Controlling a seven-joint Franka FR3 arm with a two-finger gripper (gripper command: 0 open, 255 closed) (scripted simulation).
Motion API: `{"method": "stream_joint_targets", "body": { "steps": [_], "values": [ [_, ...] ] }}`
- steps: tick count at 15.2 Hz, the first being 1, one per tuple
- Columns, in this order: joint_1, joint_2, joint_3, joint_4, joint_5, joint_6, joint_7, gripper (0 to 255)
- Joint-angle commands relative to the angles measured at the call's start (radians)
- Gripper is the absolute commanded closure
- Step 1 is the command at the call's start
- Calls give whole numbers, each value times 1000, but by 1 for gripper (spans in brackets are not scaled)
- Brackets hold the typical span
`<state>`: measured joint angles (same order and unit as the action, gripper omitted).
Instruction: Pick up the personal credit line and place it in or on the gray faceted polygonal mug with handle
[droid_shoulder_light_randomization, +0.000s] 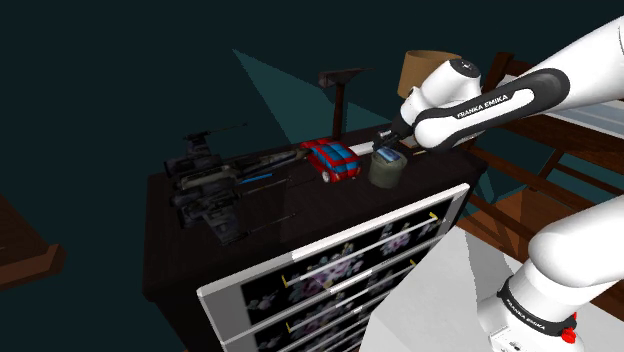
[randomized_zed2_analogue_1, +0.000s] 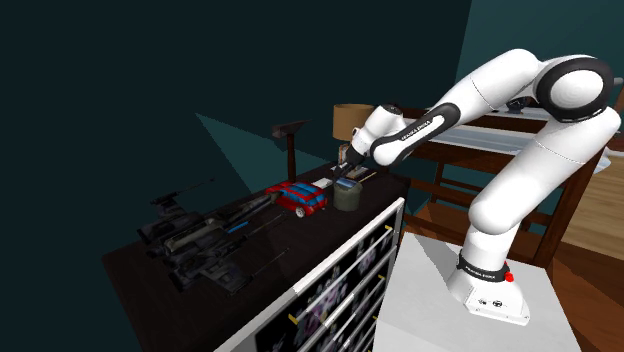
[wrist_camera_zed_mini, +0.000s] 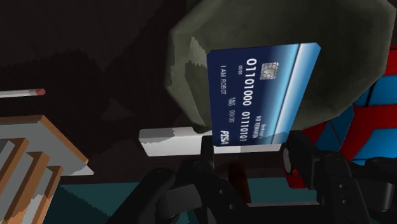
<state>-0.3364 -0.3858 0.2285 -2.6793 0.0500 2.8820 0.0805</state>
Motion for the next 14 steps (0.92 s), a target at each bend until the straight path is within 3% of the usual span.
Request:
{"method": "stream_joint_targets", "body": {
  "steps": [1,6,7,12,14],
  "values": [
    [-1,4,0,-3,0,8,0,255],
    [-1,4,0,-3,0,8,0,255],
    [-1,4,0,-2,-1,7,-1,0],
    [-1,4,0,-3,0,8,0,0],
    [22,-85,-19,-15,18,-70,-13,0]
  ]
}}
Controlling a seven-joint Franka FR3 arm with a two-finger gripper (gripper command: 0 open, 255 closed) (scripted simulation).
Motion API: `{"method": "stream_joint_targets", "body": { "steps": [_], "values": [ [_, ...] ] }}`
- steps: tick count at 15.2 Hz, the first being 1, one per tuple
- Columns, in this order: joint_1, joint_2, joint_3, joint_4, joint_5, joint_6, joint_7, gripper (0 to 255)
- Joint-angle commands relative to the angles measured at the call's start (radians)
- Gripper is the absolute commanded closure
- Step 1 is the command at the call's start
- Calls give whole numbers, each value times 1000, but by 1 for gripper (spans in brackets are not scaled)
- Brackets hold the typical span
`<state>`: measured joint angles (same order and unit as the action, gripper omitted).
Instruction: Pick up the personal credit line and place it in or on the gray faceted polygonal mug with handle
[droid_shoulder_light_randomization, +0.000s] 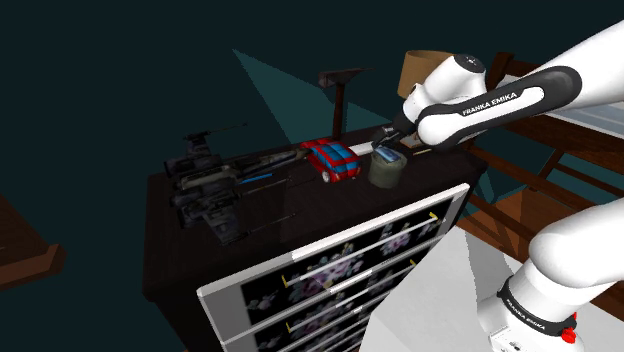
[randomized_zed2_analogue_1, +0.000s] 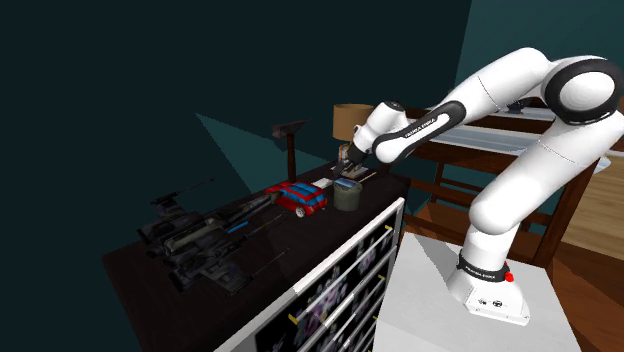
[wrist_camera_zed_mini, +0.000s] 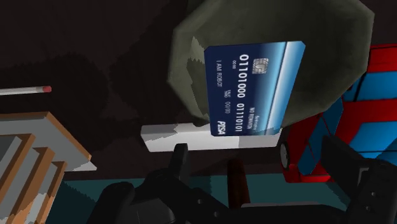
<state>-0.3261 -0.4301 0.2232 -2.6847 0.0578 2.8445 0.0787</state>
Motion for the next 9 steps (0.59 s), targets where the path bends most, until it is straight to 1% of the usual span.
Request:
{"method": "stream_joint_targets", "body": {
  "steps": [1,2,9],
  "values": [
    [21,-84,-21,-13,16,-73,-16,0],
    [27,-117,-27,-14,20,-105,-18,0],
    [27,-117,-27,-14,20,-105,-18,0]
  ]
}}
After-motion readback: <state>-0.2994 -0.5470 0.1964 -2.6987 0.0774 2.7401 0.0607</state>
